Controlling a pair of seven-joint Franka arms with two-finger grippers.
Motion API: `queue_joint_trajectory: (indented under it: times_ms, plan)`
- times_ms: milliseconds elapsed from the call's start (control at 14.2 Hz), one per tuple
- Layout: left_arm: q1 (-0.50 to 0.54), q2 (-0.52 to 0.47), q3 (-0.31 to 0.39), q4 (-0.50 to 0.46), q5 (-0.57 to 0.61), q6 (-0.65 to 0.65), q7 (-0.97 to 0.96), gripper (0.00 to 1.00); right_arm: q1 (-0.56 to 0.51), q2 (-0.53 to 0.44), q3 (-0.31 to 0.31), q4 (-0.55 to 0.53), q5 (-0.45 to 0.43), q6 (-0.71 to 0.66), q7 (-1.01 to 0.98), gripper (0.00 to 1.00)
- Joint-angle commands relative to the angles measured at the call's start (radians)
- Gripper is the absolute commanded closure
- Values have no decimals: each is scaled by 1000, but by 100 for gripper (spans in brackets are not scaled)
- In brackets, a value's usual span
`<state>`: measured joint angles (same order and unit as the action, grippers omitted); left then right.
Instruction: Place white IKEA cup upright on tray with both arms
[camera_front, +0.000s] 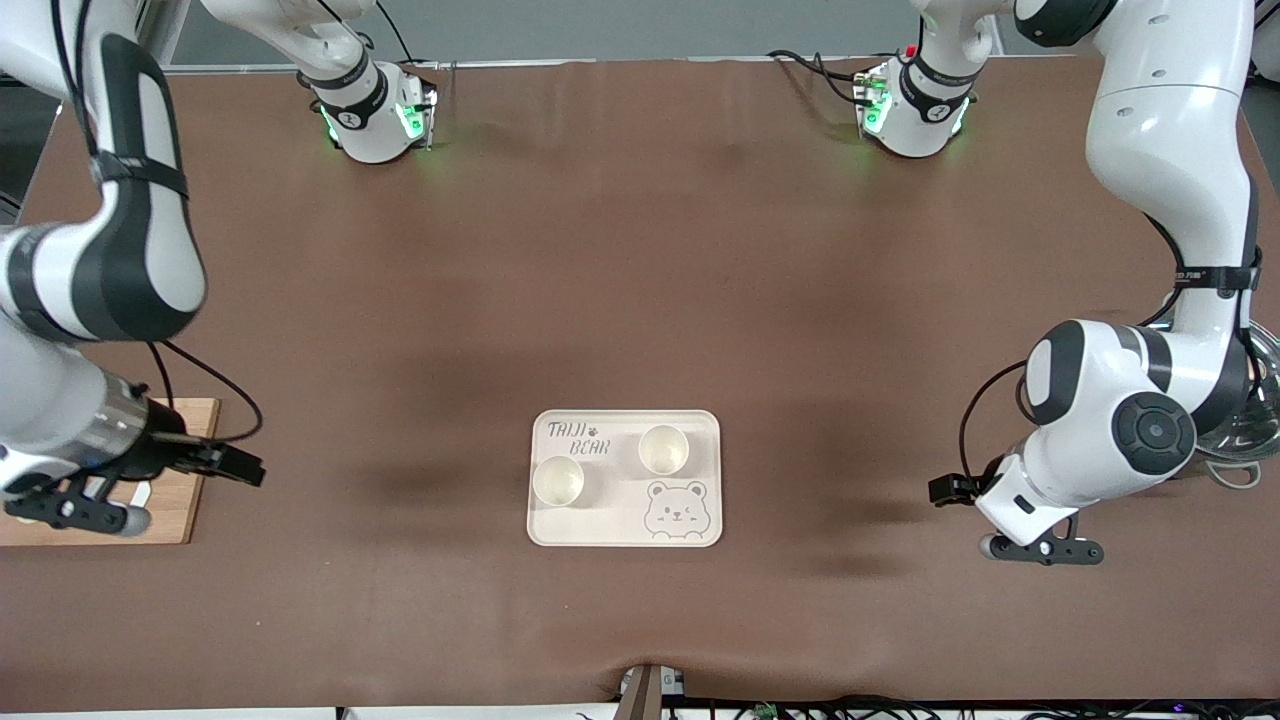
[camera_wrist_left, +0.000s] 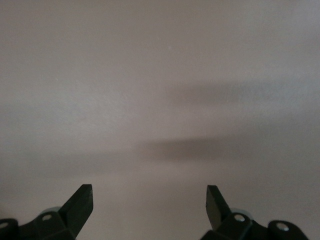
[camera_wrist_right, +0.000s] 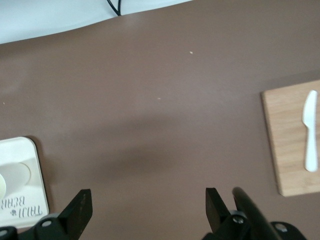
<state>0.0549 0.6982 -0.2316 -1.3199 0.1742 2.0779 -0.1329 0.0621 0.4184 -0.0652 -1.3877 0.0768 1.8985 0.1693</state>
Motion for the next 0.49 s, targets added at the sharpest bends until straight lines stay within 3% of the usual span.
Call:
queue_joint_trajectory:
  times_ms: [0,141,423]
  plan:
    - [-3,-156,-5,-36,-15,-127,-33,0,-24,-185,16,-216,-12,44,-22,0]
    - [0,-256,-5,-32,-18,-238,-50,0,-28,-260,16,-276,-11,40,-56,0]
    - [-18,-384,8,-28,-88,-327,-83,0,-50,-366,15,-327,-12,-7,-103,0]
